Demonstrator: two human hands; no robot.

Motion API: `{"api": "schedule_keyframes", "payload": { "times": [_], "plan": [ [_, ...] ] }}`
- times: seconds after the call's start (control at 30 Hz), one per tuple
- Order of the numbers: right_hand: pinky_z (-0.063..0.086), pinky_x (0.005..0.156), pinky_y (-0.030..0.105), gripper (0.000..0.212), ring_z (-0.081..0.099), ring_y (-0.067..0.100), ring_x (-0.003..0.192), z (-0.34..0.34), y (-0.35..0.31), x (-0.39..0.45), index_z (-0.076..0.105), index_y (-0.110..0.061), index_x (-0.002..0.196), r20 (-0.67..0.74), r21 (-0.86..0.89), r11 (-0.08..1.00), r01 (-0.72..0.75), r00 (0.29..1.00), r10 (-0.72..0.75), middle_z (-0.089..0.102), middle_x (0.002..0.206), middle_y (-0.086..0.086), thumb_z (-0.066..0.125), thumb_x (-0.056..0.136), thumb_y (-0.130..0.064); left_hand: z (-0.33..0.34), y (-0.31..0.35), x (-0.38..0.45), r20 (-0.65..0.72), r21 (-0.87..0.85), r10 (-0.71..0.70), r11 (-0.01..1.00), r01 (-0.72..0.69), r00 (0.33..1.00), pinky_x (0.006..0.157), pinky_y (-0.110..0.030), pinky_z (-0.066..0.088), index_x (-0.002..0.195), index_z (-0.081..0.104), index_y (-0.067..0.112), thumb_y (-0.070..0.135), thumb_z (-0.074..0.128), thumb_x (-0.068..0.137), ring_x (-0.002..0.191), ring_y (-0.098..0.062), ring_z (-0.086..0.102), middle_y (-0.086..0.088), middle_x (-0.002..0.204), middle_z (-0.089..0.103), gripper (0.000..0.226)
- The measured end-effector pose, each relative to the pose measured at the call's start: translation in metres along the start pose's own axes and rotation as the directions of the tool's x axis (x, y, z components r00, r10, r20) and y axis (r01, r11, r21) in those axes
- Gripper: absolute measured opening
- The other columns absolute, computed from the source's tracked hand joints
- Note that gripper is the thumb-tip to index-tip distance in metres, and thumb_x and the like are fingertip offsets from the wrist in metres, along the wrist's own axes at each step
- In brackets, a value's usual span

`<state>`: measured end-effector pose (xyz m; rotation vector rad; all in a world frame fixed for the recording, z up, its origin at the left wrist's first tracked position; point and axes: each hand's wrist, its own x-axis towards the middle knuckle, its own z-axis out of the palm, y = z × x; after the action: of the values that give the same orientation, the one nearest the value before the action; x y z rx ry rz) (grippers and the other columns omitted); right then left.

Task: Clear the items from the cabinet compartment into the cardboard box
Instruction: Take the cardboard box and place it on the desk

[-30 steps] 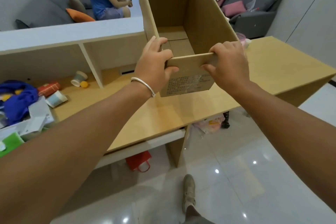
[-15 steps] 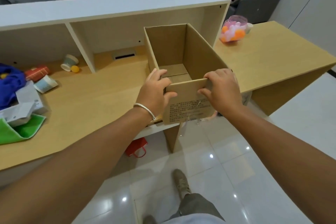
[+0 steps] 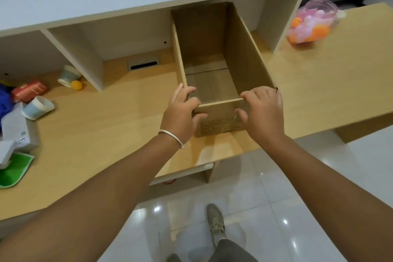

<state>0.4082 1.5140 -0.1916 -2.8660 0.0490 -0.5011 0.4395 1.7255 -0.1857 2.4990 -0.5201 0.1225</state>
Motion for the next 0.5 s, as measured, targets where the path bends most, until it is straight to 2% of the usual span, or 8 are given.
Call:
{"api": "schedule_keyframes", "payload": {
  "times": [0.1,0.27,0.5],
  "plan": [
    [0.024,0.111,0.060,0.031,0.048,0.029,0.112,0.008,0.006,0.020,0.065,-0.016,0.104,0.003,-0.002,1.000,-0.008,1.000,0.008,0.062,0.104,0.004,0.075,0.078,-0.028,0.004,-0.001,0.021,-0.019,0.013,-0.003,1.000,0.004,1.000,0.111,-0.040,0.030,0.078,0.050,0.024,0.025,0.072,0.082,0.143,-0.031,0.026,-0.005,0.138,0.050,0.023],
    [0.017,0.113,0.061,0.035,0.044,0.030,0.119,0.017,0.006,0.028,0.062,-0.015,0.102,0.015,0.008,1.000,-0.003,1.000,0.003,0.058,0.107,0.007,0.077,0.074,-0.032,0.012,-0.008,0.026,-0.028,0.063,-0.013,0.998,0.014,1.000,0.107,-0.032,0.027,0.082,0.061,0.014,0.027,0.072,0.083,0.142,-0.031,0.028,-0.005,0.137,0.051,0.017],
    [0.016,0.113,0.062,0.032,0.044,0.029,0.122,0.016,-0.015,0.024,0.064,-0.016,0.099,0.054,0.101,0.995,0.009,0.998,-0.015,0.062,0.105,0.004,0.077,0.074,-0.031,0.001,-0.022,0.004,-0.078,0.042,-0.026,0.999,0.029,0.997,0.102,-0.033,0.037,0.078,0.061,0.014,0.028,0.073,0.081,0.140,-0.031,0.033,-0.004,0.135,0.054,0.019]
  ]
}}
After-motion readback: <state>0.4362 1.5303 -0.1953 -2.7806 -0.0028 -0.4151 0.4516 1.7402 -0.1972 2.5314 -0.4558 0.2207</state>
